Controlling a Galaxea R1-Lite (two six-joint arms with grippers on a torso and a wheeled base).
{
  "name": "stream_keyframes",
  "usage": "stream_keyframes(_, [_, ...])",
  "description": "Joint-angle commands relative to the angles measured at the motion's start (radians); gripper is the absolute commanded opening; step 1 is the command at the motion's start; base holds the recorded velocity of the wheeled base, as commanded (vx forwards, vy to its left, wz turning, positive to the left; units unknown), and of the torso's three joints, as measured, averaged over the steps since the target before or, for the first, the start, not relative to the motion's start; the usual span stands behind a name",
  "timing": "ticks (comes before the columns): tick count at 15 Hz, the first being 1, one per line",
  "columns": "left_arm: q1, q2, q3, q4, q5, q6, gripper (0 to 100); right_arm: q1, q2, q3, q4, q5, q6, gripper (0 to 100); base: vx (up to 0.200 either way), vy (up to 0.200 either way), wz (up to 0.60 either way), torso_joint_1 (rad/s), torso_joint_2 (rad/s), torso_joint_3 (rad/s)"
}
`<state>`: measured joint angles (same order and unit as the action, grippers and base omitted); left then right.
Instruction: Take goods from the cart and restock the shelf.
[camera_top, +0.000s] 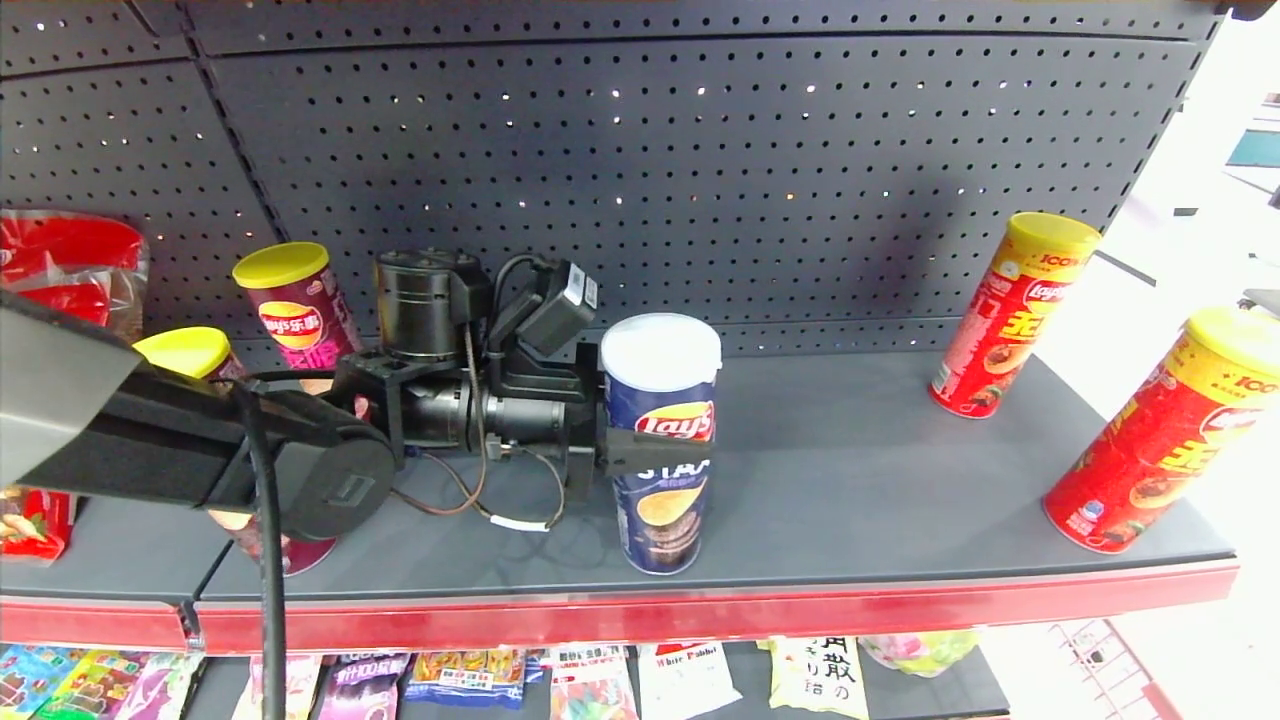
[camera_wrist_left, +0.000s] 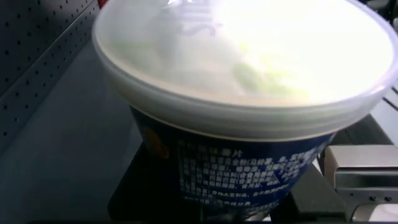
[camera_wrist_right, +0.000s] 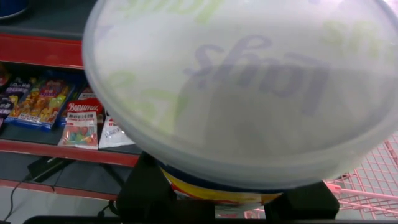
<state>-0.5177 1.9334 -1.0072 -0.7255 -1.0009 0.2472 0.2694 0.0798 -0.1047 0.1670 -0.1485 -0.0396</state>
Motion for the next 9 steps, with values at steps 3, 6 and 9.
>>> stream_keyframes(3, [-0.002,0.015,-0.001,0.001,-0.007,0.009,0,0.001,0.002,0.000,0.000,0.000,0.000,0,0.000,0.000,0.00,0.000,0.00,0.000])
stream_keyframes(6, [-0.005,0.009,-0.001,0.005,-0.047,0.007,0,0.001,0.002,0.000,0.000,0.000,0.000,0,0.000,0.000,0.00,0.000,0.00,0.000])
stream_keyframes(9, [-0.007,0.013,0.009,0.000,-0.084,0.010,0,0.001,0.002,0.000,0.000,0.000,0.000,0,0.000,0.000,0.00,0.000,0.00,0.000])
